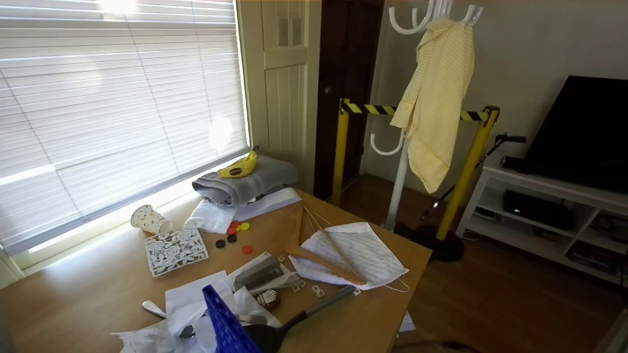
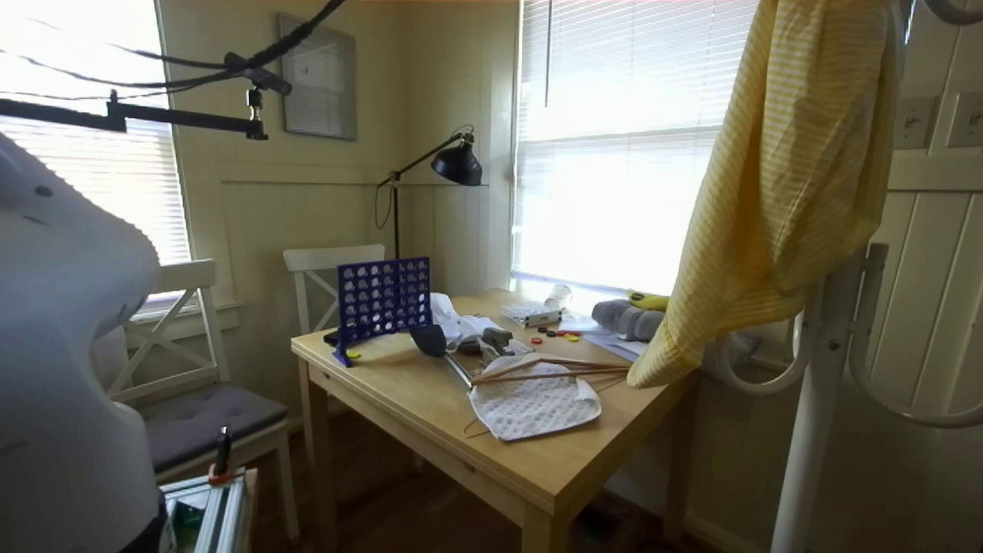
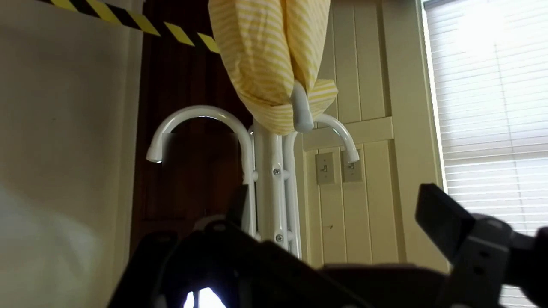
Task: Unhang the yellow towel from the stand and put it on the table.
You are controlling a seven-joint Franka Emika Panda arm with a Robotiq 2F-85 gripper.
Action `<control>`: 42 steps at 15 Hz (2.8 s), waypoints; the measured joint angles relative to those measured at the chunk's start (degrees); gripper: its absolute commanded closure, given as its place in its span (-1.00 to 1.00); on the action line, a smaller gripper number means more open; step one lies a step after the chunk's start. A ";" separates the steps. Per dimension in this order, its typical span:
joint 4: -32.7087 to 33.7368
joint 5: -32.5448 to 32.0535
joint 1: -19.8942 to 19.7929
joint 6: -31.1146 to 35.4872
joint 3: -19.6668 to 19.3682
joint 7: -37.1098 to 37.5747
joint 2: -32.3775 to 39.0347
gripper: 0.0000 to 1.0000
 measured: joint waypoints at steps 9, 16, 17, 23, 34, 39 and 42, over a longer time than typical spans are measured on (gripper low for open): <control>19.30 5.95 1.23 -10.48 -4.68 5.62 12.78 -1.00; 20.33 5.31 0.82 -14.90 -4.81 8.87 14.60 -1.00; 21.04 5.31 0.79 -16.64 -4.96 9.01 15.08 -1.00; 27.14 5.21 0.58 -19.36 -6.47 8.26 18.69 -1.00; 32.08 12.28 0.77 -19.45 -7.85 0.10 28.34 -1.00; 32.05 11.69 0.75 -19.45 -7.87 0.10 28.21 -1.00; 32.00 11.82 0.78 -18.14 -7.71 0.09 29.17 -1.00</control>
